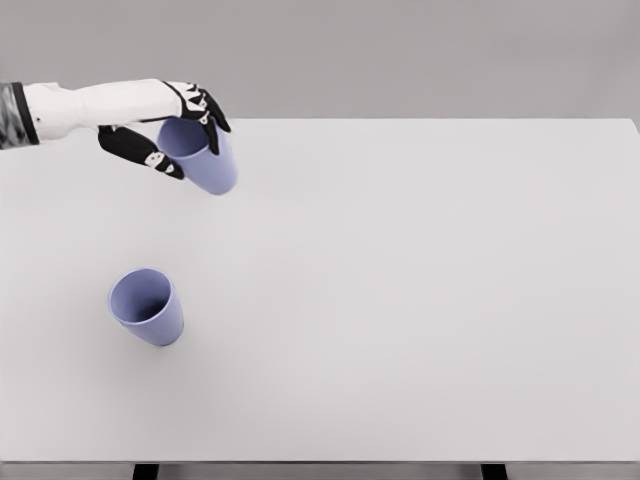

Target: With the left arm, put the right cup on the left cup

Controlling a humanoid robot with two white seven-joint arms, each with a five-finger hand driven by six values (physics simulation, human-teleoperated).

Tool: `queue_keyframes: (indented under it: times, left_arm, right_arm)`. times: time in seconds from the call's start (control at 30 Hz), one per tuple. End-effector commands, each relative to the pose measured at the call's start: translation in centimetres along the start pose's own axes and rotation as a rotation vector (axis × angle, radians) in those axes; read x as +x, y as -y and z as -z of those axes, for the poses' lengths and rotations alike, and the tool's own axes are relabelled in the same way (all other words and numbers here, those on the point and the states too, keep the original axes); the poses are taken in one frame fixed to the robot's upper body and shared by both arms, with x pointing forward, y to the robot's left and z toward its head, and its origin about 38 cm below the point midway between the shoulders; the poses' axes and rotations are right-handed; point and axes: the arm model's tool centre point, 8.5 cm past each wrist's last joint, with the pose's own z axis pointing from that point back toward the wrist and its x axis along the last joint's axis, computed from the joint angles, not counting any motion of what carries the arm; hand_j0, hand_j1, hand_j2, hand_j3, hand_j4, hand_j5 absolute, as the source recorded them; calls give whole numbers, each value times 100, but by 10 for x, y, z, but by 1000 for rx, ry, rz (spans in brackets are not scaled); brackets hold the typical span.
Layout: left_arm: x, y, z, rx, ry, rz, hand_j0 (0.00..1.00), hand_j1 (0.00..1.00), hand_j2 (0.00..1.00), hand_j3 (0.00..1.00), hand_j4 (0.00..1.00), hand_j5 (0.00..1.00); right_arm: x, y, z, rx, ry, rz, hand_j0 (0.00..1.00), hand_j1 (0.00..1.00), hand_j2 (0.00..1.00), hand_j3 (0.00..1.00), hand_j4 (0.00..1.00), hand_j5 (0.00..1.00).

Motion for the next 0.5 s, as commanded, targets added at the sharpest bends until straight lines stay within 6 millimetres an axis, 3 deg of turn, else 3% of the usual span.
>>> queue_keyframes:
  times: [0.0, 0.47]
  left_arm:
    - [8, 1, -12, 7, 11, -10, 49, 49, 49, 49, 49, 49]
    - [43, 2, -69, 10, 11, 10, 50, 50, 50, 50, 50, 50]
  right_arm:
    - [0, 0, 0, 0, 0, -2, 100, 100, 100, 100, 100, 100]
    - [0, 0, 0, 0, 0, -2, 100, 100, 100, 100, 100, 100]
